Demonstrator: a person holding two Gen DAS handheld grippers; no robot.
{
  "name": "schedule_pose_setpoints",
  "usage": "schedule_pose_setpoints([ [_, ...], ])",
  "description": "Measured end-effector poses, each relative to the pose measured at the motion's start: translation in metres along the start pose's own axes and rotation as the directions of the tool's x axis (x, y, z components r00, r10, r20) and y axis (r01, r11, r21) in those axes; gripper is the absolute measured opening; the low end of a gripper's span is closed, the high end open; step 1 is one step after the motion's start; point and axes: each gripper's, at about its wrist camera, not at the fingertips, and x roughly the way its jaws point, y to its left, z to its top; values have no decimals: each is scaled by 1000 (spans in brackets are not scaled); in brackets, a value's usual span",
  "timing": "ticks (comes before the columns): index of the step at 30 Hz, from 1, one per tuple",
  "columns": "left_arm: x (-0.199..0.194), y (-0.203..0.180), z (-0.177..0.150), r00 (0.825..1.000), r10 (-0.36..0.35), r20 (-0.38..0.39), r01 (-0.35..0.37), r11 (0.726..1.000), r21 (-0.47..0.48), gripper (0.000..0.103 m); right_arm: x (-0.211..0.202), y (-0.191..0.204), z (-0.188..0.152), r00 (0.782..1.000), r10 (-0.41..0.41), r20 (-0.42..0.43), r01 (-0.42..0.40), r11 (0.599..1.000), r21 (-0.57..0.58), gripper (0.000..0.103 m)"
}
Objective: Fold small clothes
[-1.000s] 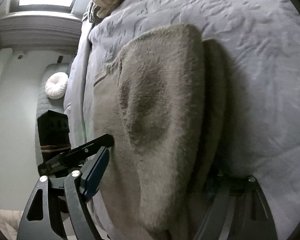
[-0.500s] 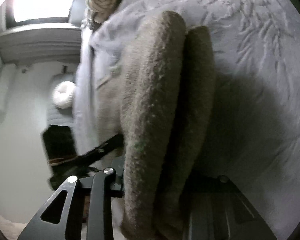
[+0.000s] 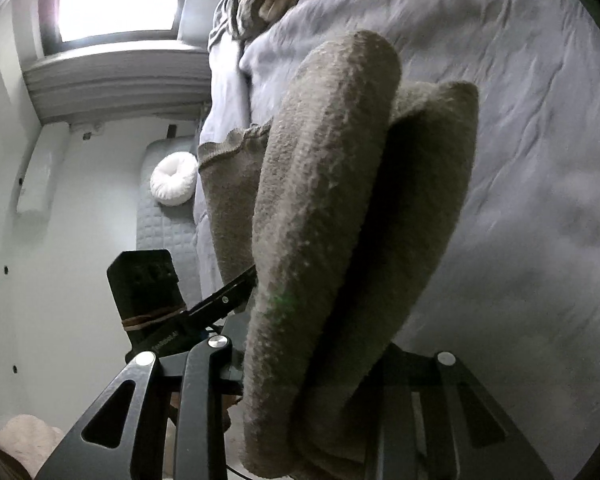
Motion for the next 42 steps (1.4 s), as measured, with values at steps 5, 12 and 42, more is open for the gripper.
schedule_pose_setpoints([
  [5, -32, 24, -25, 1000, 25, -15, -25, 1000, -18, 51, 47, 13, -40, 999, 4, -51, -3, 1000, 17, 33],
  [12, -54, 82, -94, 989, 118, -91, -125, 990, -69, 51, 114, 1, -86, 986, -91, -138, 100, 993, 61, 34],
  [42, -84, 103, -148, 929, 367, -51, -367, 930, 12, 58, 70, 30, -134, 921, -389, -37, 386, 920, -72, 43],
])
